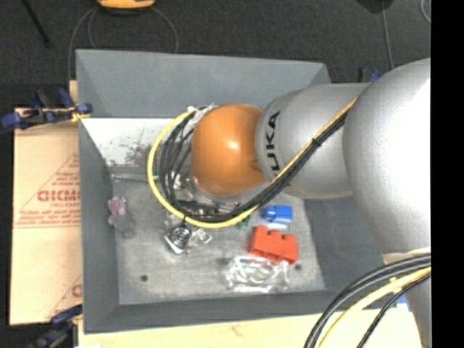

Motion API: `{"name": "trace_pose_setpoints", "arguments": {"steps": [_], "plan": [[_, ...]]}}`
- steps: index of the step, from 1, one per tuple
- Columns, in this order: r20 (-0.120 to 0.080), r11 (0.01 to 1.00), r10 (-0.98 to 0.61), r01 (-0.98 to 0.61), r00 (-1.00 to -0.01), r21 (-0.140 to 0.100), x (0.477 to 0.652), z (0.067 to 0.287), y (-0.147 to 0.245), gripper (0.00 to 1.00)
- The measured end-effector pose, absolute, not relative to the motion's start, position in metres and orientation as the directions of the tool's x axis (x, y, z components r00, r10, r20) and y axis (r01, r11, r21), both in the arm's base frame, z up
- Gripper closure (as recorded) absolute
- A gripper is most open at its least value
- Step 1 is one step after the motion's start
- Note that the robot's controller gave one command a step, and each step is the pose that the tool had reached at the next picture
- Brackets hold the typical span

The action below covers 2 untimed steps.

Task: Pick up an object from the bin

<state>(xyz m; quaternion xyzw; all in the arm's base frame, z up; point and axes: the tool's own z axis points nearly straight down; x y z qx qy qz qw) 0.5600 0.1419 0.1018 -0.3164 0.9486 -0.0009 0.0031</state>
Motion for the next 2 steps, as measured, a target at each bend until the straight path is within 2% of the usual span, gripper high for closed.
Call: {"name": "trace_pose_setpoints", "arguments": {"steps": [1, 2], "plan": [[-0.006, 0.804, -0.595, -0.595, -0.804, -0.002, 0.561, 0.105, 0.141, 1.0], [-0.007, 0.81, -0.586, -0.586, -0.81, -0.005, 0.564, 0.158, 0.14, 1.0]]}}
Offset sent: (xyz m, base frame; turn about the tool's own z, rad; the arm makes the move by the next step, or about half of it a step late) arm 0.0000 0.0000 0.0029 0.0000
